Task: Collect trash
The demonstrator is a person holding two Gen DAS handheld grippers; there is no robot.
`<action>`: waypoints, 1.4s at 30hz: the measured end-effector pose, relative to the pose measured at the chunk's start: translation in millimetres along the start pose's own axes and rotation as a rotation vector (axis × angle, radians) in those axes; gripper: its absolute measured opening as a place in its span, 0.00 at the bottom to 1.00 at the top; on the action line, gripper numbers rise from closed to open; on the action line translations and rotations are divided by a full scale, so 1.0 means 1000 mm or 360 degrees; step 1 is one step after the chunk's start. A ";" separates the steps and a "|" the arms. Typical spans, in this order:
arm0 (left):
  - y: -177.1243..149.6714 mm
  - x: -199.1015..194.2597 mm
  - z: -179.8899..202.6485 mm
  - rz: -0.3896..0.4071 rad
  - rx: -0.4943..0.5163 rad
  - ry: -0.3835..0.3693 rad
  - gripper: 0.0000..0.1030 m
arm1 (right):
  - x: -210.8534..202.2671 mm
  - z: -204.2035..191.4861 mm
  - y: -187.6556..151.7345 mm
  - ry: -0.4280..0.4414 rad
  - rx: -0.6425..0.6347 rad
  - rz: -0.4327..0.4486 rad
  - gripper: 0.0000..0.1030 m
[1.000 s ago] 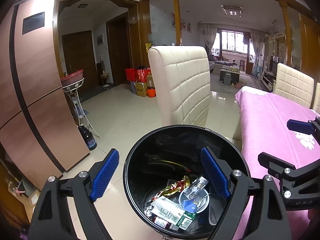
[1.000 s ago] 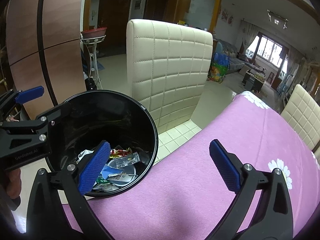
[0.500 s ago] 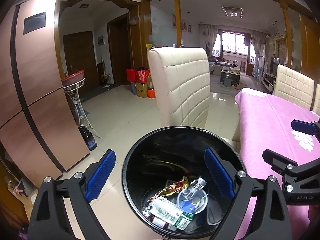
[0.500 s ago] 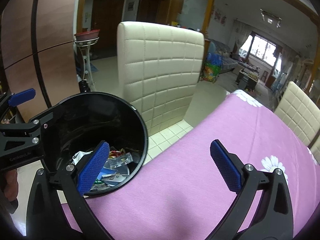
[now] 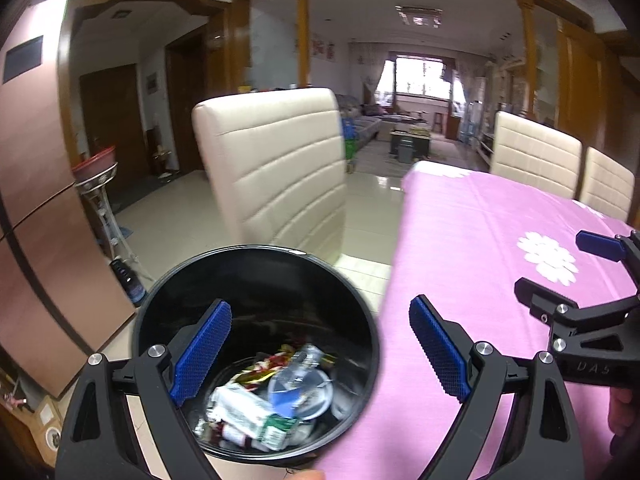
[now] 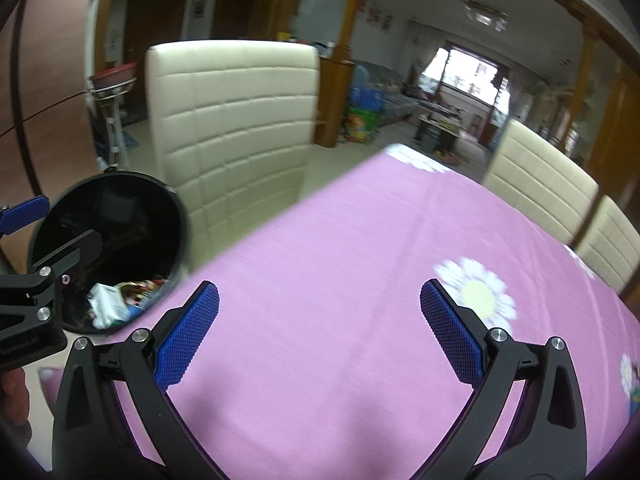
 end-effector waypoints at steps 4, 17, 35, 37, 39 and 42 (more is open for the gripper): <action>-0.002 -0.003 0.031 -0.0004 0.0044 -0.0085 0.86 | -0.008 0.038 -0.020 -0.0135 0.0092 -0.0053 0.96; -0.010 -0.021 0.129 -0.0013 0.0234 -0.0328 0.86 | -0.043 0.107 -0.069 -0.0310 0.0306 -0.0073 0.96; -0.011 -0.036 0.175 0.0034 0.0357 -0.0376 0.86 | -0.063 0.156 -0.098 -0.0367 0.0528 -0.0061 0.96; -0.011 -0.037 0.178 0.0032 0.0361 -0.0383 0.86 | -0.065 0.159 -0.099 -0.0390 0.0525 -0.0053 0.96; -0.011 -0.038 0.179 0.0032 0.0367 -0.0388 0.86 | -0.068 0.161 -0.101 -0.0416 0.0518 -0.0045 0.96; -0.012 -0.038 0.183 0.0032 0.0382 -0.0394 0.86 | -0.070 0.165 -0.103 -0.0429 0.0525 -0.0042 0.96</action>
Point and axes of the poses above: each gripper's, at about its wrist camera, not at the fingertips, and x roughly the way its jaws point, z to its right, y to its top, the point moved 6 cm from there along x, roughly the way its jaws point, and after that the axes turned 1 degree about -z, right-handed, at the moved point
